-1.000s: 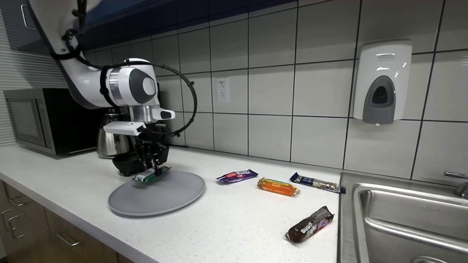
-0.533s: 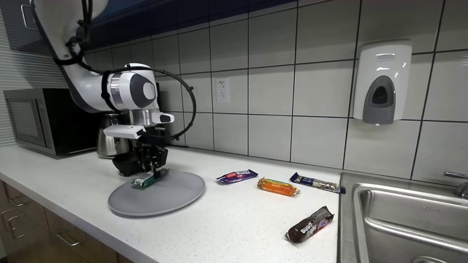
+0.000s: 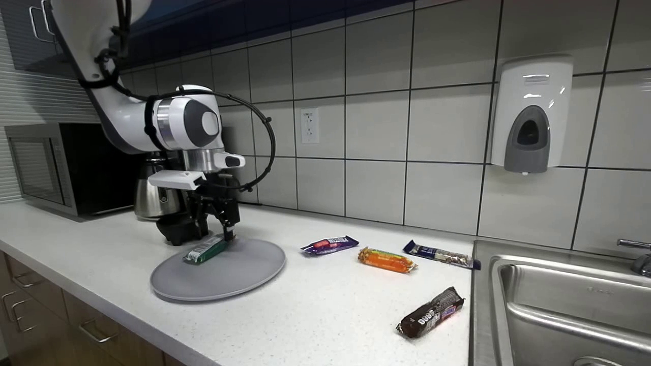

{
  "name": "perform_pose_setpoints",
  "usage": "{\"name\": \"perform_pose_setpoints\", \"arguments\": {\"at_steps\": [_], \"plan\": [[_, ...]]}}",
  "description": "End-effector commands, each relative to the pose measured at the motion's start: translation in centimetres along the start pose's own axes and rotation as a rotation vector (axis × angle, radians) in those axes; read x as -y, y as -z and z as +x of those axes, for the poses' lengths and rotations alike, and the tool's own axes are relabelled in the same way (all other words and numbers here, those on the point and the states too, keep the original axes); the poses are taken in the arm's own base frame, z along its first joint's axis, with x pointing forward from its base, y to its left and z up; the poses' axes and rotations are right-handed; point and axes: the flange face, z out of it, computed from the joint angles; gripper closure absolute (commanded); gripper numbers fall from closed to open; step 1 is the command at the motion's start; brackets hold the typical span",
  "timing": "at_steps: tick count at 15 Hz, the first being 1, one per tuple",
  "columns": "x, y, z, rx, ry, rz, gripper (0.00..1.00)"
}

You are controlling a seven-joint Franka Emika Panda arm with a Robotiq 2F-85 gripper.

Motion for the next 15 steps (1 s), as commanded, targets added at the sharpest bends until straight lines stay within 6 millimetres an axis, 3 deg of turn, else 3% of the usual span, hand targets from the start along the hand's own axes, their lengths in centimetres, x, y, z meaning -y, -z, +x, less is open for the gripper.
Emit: {"name": "perform_pose_setpoints", "arguments": {"at_steps": [1,7,15], "plan": [[-0.5,2.3,0.3,-0.017,-0.026,-0.004,0.0],[-1.9,3.9,1.1,-0.047,-0.116,-0.01,0.0],[-4.1,3.7,2.3,-0.068,-0.282,-0.024,0.0]]}}
